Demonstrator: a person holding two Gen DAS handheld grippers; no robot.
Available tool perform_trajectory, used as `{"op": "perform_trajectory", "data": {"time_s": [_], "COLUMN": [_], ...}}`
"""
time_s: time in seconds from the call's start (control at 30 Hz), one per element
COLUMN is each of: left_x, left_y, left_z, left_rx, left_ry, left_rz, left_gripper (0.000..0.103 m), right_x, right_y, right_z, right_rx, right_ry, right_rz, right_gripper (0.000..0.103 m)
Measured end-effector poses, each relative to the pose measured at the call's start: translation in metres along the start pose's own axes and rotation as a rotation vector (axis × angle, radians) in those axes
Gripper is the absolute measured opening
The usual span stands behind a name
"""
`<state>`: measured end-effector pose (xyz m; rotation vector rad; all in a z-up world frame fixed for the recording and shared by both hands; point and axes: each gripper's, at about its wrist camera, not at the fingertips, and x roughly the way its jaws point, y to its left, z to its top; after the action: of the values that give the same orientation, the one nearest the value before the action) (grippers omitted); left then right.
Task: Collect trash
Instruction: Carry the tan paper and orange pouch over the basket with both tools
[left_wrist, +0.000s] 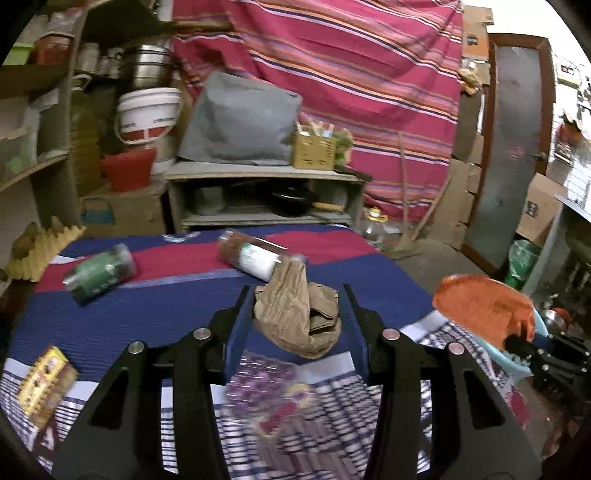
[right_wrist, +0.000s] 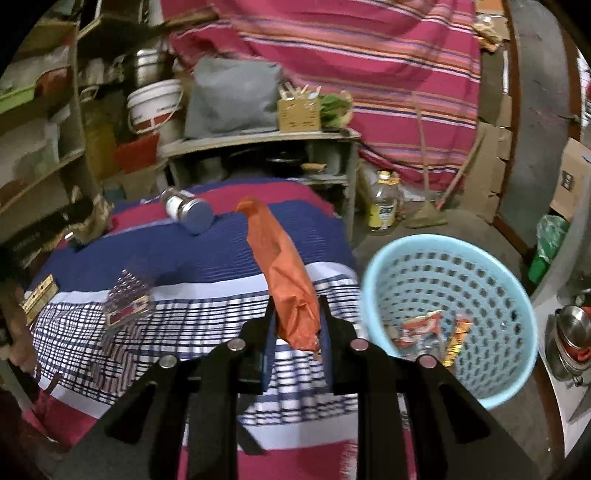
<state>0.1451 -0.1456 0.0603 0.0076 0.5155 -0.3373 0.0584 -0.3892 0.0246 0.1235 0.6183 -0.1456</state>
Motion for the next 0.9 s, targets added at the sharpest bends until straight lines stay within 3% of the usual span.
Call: {"op": "perform_trajectory", "data": {"time_s": [0.4,0.9], "left_x": [0.025,0.059], "left_y": [-0.116,-0.234], "left_z": [-0.010,-0.024], "left_rx": [0.113,0.191], "left_ry": [0.019,0.027], "left_rz": [-0.128,-0.298], "left_gripper": [0.046,0.046], "right_x": [-0.016,-0.020], "right_y": [-0.104,-0.176], "right_z": [-0.008,-0.020], "right_rx": [0.155,0.234], "right_ry": [-0.018,-0.005], "right_rz": [-0.128,-0.261], "right_gripper": [0.021,0.021]}}
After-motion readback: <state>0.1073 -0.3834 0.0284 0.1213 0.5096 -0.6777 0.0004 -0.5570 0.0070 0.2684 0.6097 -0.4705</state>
